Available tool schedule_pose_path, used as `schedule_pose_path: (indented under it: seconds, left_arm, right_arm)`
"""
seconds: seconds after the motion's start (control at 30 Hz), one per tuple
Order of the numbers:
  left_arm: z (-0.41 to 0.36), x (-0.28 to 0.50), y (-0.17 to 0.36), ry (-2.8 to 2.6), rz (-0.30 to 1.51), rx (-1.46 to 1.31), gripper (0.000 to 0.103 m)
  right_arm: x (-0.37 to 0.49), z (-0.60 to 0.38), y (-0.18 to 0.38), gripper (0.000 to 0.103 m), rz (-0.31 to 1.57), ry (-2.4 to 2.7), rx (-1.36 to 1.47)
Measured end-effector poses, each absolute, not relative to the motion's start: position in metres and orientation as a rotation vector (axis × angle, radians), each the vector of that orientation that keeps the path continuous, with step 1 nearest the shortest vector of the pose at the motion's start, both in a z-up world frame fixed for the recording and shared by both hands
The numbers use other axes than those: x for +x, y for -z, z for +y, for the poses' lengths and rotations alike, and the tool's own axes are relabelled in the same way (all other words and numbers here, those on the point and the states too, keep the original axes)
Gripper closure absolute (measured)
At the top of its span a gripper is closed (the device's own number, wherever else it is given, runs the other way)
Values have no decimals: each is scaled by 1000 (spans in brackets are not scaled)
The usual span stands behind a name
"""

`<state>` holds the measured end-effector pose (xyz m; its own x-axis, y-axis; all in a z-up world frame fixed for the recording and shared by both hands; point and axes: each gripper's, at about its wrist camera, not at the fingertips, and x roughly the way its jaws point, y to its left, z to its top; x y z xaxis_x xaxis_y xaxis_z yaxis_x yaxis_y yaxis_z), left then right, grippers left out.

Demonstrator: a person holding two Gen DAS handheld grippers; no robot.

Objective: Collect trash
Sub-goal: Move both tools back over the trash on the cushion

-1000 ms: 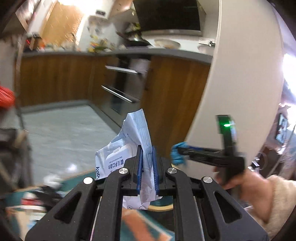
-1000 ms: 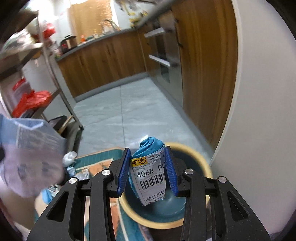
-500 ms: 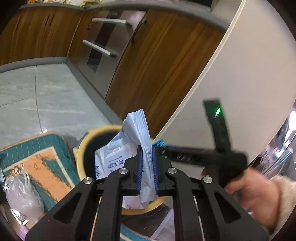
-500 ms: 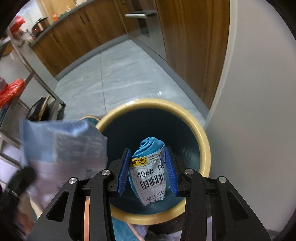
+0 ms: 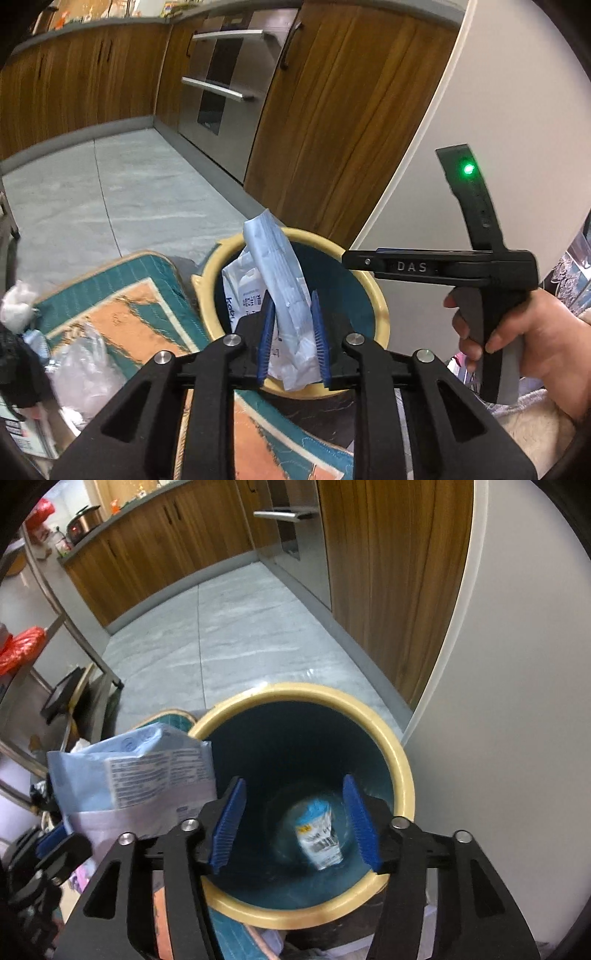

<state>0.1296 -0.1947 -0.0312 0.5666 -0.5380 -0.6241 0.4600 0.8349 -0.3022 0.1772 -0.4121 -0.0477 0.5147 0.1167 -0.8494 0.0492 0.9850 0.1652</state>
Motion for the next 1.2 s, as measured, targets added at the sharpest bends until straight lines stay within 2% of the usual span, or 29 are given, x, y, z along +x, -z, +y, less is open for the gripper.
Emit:
schedule_pose_path:
  seconds: [0.1, 0.13, 0.2, 0.47, 0.67, 0.73, 0.83, 1.0, 1.2]
  left_arm:
    - [-185, 116, 18, 567, 749, -88, 69]
    - [-182, 111, 14, 558, 741, -79, 59]
    - [-177, 107, 11, 539, 740, -66, 48]
    - [-154, 78, -11, 484, 717, 19, 46]
    - [-120, 58, -42, 394, 691, 61, 27]
    - [-103, 54, -56, 348, 664, 47, 14]
    - [-72, 50, -75, 274, 632, 33, 7]
    - [-18, 49, -86, 107, 610, 43, 6]
    - [46, 48, -62, -34, 654, -54, 6]
  right_arm:
    - [173, -409, 37, 41, 992, -40, 174]
    - [171, -408, 33, 38, 978, -38, 173]
    - [165, -407, 24, 36, 946, -29, 172]
    - [154, -409, 6, 34, 892, 2, 204]
    - [138, -382, -25, 20, 777, -55, 208]
    - [131, -368, -39, 9, 720, -74, 183]
    - [120, -347, -59, 6, 631, -98, 152]
    - [116, -306, -74, 5, 584, -201, 152]
    - [127, -249, -59, 5, 642, -316, 117]
